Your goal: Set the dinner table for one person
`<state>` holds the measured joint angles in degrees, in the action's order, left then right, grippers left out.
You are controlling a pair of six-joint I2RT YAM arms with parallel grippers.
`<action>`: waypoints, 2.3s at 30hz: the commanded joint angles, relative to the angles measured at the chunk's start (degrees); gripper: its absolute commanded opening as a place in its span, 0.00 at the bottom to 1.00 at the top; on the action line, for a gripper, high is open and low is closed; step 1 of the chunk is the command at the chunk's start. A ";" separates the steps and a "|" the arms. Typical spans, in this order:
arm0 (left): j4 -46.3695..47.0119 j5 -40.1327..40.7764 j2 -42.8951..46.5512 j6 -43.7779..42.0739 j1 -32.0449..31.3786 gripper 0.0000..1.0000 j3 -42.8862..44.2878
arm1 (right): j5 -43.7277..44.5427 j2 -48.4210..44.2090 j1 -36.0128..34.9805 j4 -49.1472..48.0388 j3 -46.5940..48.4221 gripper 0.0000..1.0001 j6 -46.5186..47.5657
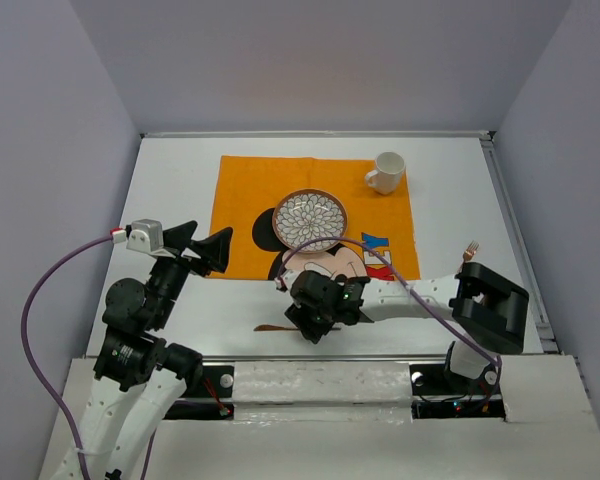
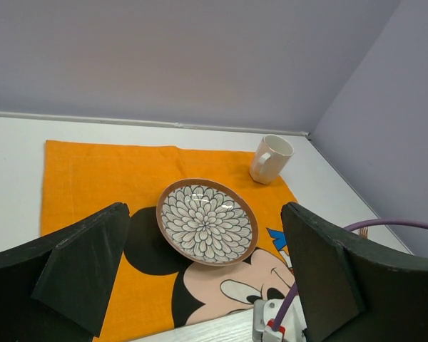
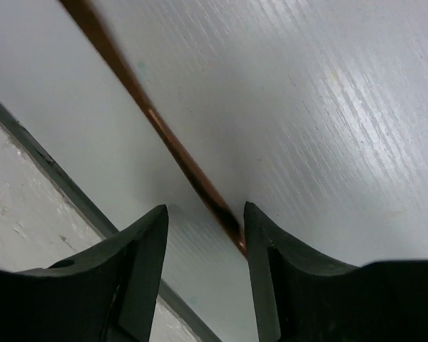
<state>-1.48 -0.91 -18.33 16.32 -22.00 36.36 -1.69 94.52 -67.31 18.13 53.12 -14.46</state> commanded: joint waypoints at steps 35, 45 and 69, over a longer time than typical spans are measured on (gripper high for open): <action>4.11 -2.78 -0.57 -0.58 0.82 0.99 0.47 | 29.38 -13.41 21.24 -7.23 2.60 0.00 -11.11; 4.11 -3.40 -0.13 -0.58 0.11 0.99 0.47 | 26.04 -0.84 33.82 -9.78 7.34 0.00 -11.47; 4.11 -3.75 -0.39 -0.50 -0.41 0.99 0.47 | 22.35 11.92 39.36 -11.36 14.64 0.27 -10.42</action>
<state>-0.21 -3.46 -18.68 16.36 -22.09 36.36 20.40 106.43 -28.49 9.43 64.90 -25.50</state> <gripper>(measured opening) 0.989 0.204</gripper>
